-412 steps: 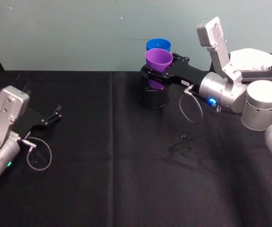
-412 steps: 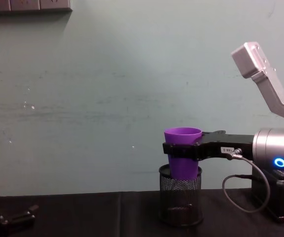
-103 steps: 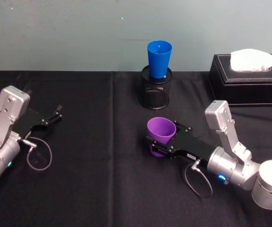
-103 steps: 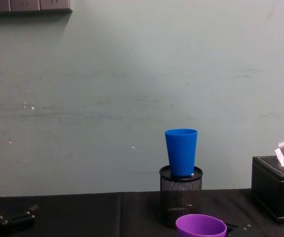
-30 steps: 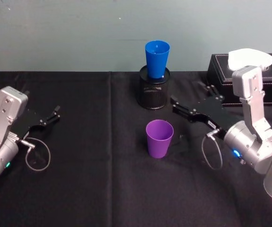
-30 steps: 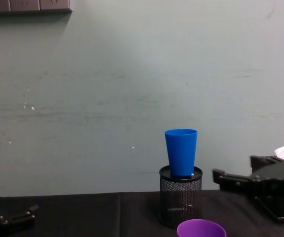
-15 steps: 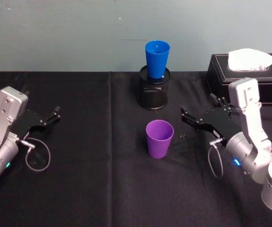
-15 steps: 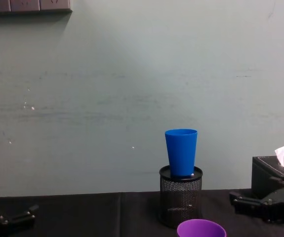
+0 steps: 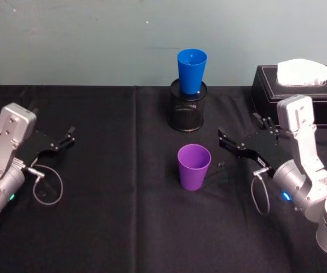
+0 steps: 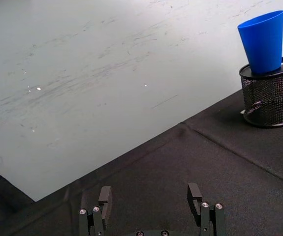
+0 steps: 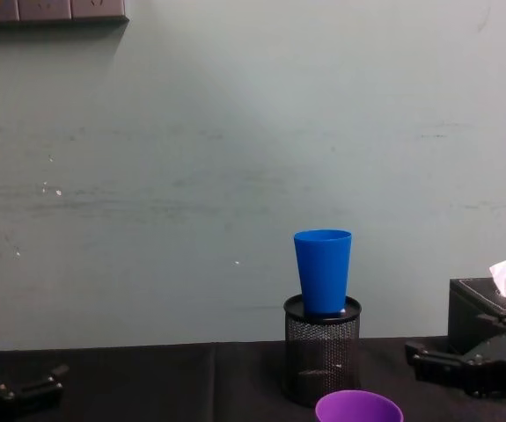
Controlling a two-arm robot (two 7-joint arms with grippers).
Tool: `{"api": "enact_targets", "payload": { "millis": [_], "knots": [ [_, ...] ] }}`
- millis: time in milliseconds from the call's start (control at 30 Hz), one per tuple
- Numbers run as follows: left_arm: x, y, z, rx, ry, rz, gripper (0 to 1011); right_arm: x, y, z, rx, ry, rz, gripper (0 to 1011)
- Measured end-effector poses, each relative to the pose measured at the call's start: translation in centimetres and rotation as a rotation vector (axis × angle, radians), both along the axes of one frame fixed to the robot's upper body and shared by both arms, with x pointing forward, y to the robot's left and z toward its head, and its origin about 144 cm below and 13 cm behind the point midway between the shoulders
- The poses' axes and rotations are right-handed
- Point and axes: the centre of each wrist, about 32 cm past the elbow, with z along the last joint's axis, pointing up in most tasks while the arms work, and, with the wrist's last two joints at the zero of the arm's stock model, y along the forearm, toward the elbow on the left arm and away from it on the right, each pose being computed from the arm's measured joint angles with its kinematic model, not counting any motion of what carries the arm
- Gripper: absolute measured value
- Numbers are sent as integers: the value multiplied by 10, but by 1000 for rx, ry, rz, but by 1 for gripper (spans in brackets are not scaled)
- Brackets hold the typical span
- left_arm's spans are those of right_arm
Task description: Pick up one cup with a gripper and tap it against the other cup.
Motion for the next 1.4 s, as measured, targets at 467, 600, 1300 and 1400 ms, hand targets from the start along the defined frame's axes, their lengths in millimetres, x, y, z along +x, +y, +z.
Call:
{"api": "enact_targets", "payload": {
  "millis": [467, 600, 1300, 1400],
  "knots": [
    [0, 0, 0, 0, 0, 0, 1005, 0, 0, 0, -1, 1, -2, 1000],
    [0, 0, 0, 0, 0, 0, 1005, 0, 0, 1, -2, 1, -2, 1002],
    [0, 0, 0, 0, 0, 0, 1005, 0, 0, 1, -2, 1, -3, 1002],
    [0, 0, 0, 0, 0, 0, 1005, 0, 0, 1, -2, 1, -3, 1002]
  ]
}}
